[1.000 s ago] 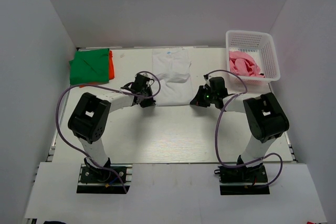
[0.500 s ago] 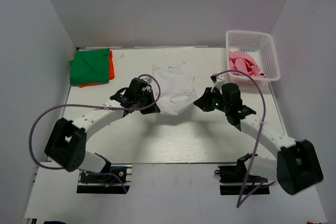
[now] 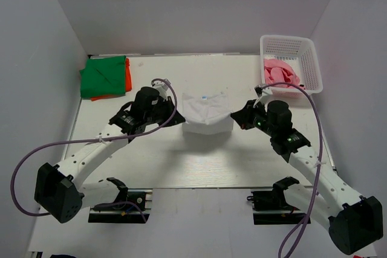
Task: Fold and stack the t-shirts
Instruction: Fold the long partially folded tshirt into a neat square
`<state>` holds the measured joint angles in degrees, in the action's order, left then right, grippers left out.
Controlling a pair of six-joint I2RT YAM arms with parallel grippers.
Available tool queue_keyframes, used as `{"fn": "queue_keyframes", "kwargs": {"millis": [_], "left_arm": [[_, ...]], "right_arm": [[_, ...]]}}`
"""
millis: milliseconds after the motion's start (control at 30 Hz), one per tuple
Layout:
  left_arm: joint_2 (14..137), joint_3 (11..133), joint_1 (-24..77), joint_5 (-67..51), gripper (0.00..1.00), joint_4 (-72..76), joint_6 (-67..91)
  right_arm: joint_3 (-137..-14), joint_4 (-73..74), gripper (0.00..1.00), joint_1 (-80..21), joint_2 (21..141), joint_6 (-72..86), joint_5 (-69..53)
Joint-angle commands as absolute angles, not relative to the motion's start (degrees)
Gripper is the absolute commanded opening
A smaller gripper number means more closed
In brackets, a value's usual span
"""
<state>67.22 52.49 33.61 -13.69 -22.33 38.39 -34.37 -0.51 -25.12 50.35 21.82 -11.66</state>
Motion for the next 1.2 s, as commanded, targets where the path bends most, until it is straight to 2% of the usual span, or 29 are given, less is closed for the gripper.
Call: {"fn": "queue_keyframes", "kwargs": {"millis": [0, 567, 967, 1167], "left_arm": [[66.97, 57.56, 33.75, -9.50, 0.06, -20.30, 37.71], [91.29, 79.35, 31.21, 7.64, 0.02, -28.56, 37.18], [108.17, 92.19, 27.51, 8.09, 0.01, -33.31, 37.18], [114.78, 96.40, 25.31, 6.34, 0.01, -30.94, 38.50]], "right_arm": [[-38.75, -2.72, 0.00, -24.96, 52.11, 21.01, -7.31], [-52.91, -3.25, 0.00, -23.29, 71.35, 21.09, -0.26], [-59.67, -2.81, 0.00, -19.61, 86.03, 23.03, -4.13], [-64.68, -2.46, 0.00, -18.72, 96.65, 23.99, -5.10]]}}
